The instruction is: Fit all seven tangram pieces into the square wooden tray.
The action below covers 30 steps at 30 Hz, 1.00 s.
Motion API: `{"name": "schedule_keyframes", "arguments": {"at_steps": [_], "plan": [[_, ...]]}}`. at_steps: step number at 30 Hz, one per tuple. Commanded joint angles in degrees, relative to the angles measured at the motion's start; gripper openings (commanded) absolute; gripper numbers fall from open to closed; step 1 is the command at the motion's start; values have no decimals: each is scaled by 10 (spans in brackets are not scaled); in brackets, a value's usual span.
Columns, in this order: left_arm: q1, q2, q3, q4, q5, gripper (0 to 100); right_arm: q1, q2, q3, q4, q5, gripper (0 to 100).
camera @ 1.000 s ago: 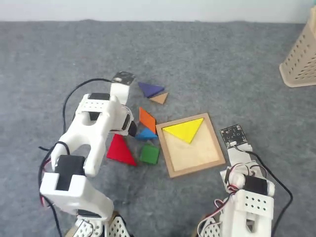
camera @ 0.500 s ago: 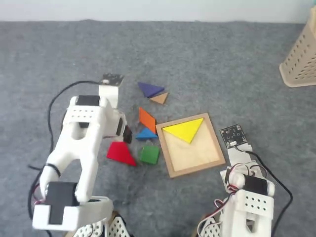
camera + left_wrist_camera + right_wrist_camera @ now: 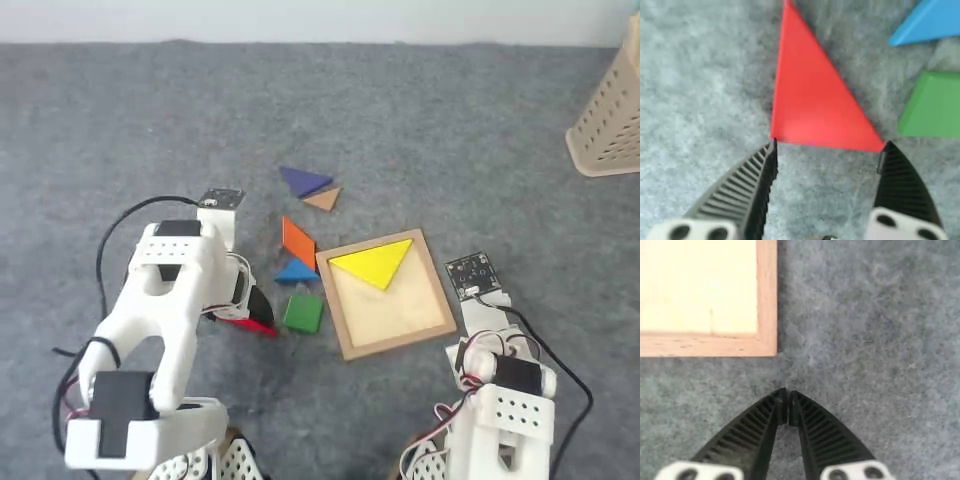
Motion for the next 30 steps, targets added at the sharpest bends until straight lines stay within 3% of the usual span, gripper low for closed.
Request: {"name": "schedule_keyframes", "arguments": {"at_steps": [1,13,23,30], "plan": [[1,-26,9,-19,6,310,-6,-11,-4,-12,8,15],[-3,-25,73,-162,6,310,-6,-11,-4,-11,8,13],[2,-25,83,-148,0,309,-6,-11,-4,-11,8,13],[1,-25,97,-142,-62,309,-6,-11,-4,-11,8,13]]}}
